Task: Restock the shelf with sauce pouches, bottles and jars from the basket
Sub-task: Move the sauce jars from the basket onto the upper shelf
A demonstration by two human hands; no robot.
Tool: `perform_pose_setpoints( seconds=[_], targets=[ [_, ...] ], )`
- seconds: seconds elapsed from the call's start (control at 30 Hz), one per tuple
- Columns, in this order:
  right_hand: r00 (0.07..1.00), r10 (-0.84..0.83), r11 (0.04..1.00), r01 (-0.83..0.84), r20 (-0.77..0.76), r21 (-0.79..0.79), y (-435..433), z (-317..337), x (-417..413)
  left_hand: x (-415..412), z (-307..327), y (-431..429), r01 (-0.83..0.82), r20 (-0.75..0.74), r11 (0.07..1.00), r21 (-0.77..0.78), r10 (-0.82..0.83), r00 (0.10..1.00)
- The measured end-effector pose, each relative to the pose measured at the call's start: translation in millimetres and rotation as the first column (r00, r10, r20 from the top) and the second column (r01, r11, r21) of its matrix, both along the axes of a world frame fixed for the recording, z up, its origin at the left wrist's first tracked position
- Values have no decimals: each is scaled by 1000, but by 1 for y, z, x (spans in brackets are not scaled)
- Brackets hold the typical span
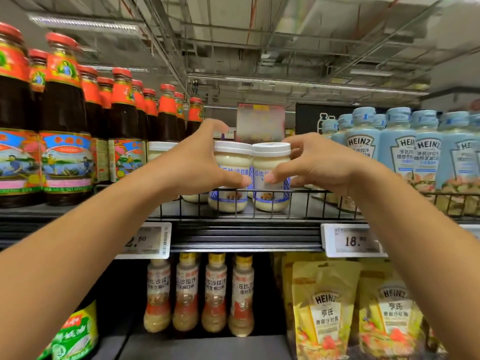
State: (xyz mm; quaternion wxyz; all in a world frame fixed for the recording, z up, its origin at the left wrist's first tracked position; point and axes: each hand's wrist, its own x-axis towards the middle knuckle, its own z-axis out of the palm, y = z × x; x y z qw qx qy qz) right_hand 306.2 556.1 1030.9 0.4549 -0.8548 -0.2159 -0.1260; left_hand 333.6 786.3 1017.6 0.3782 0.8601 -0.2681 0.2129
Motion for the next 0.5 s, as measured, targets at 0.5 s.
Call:
perform_pose_setpoints(
  seconds=[0.5],
  targets=[
    [977,-159,987,154,139,49,-5,-2,-13,-14,19,8,-276,434,885,376,95,896]
  ],
)
